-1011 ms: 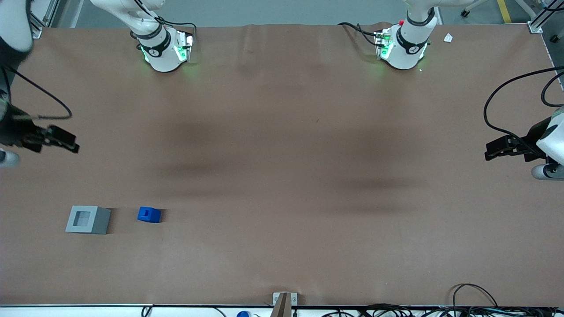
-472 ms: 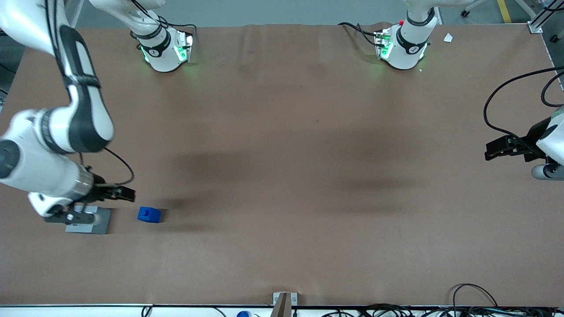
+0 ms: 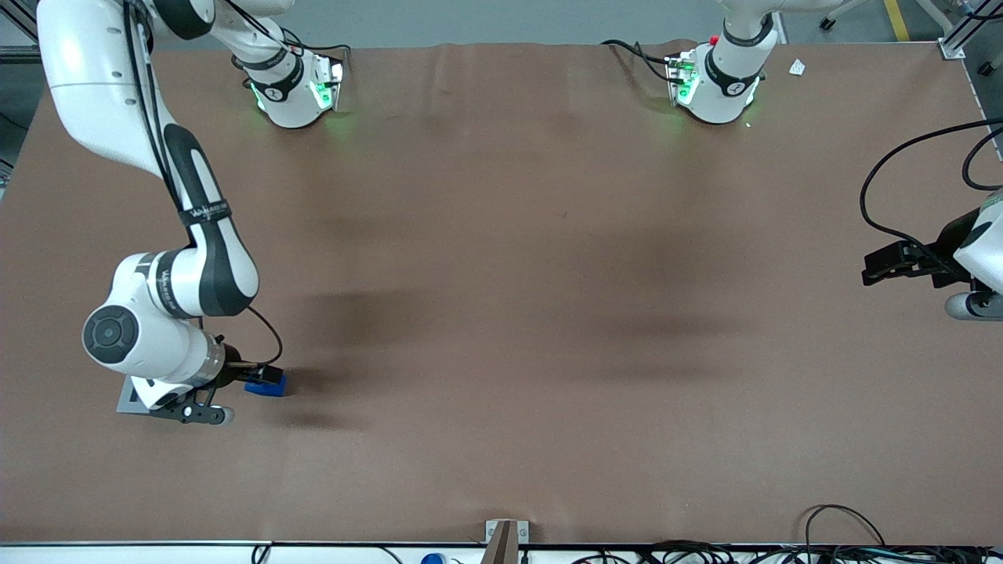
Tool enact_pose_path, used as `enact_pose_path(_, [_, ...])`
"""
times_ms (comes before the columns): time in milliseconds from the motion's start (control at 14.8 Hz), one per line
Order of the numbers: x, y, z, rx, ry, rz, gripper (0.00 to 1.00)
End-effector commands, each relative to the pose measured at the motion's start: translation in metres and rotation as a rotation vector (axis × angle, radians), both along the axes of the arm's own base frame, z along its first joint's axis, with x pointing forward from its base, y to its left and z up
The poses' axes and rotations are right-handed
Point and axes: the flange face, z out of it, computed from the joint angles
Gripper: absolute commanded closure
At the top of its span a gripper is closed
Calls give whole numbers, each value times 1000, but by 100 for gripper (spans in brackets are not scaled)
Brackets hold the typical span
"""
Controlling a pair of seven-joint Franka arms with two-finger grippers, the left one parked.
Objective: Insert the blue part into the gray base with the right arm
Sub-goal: 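Reach the open right gripper down over the blue block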
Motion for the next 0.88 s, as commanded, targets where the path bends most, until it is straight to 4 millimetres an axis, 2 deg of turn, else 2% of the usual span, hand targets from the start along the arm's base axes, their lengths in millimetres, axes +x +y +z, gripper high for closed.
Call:
enact_pose_path(0, [4, -2, 1, 8, -5, -60, 0])
enact_pose_path(270, [3, 15, -10, -6, -3, -24, 0])
enact_pose_path(809, [6, 7, -26, 0, -33, -32, 0])
